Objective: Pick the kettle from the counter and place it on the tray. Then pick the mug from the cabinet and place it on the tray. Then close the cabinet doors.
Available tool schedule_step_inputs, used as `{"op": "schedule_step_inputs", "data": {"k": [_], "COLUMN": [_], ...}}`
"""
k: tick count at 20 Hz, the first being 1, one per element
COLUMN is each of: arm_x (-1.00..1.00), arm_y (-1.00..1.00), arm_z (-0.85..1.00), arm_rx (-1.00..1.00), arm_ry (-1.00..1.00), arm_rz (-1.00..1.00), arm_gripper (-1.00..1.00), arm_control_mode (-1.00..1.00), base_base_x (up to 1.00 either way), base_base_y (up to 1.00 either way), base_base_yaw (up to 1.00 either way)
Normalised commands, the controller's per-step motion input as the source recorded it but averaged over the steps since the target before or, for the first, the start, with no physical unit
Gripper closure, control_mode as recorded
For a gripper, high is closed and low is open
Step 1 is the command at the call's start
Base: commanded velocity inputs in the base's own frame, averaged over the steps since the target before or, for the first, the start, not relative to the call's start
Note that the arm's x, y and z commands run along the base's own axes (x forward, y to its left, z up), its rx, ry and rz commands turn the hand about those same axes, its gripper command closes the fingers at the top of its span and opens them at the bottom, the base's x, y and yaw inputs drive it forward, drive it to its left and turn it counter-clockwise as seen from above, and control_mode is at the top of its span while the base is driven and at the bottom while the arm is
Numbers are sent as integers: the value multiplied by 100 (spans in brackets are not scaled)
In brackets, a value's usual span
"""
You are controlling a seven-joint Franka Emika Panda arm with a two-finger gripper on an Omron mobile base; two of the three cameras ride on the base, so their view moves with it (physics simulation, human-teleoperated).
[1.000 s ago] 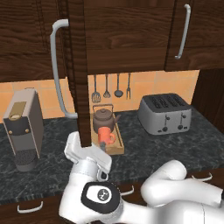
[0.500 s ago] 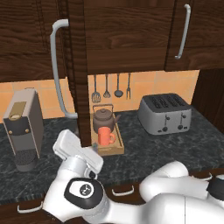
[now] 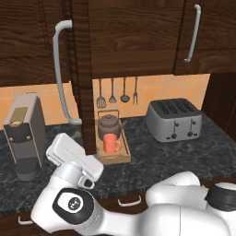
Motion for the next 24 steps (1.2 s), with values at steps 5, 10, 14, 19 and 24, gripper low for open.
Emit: {"op": "schedule_step_inputs", "data": {"k": [5,10,14,19,24], "arm_x": [-10,-2,-17,-23,-5], "arm_y": [-1,-3,-16,-36,-52], "arm_z": [51,47,41,25,25], "arm_rx": [-9,-5,-2,0,0], "arm_ry": [1,3,1,0,3], "arm_rz": [-7,-6,-7,-3,0], "arm_gripper": [-100,-100,-100,-100,-100], "arm_control_mode": [-100,-100,-100,-100,-100], "base_base_x": [0,0,0,0,0], "base_base_y": [0,0,0,0,0], "base_base_yaw": [0,0,0,0,0]}}
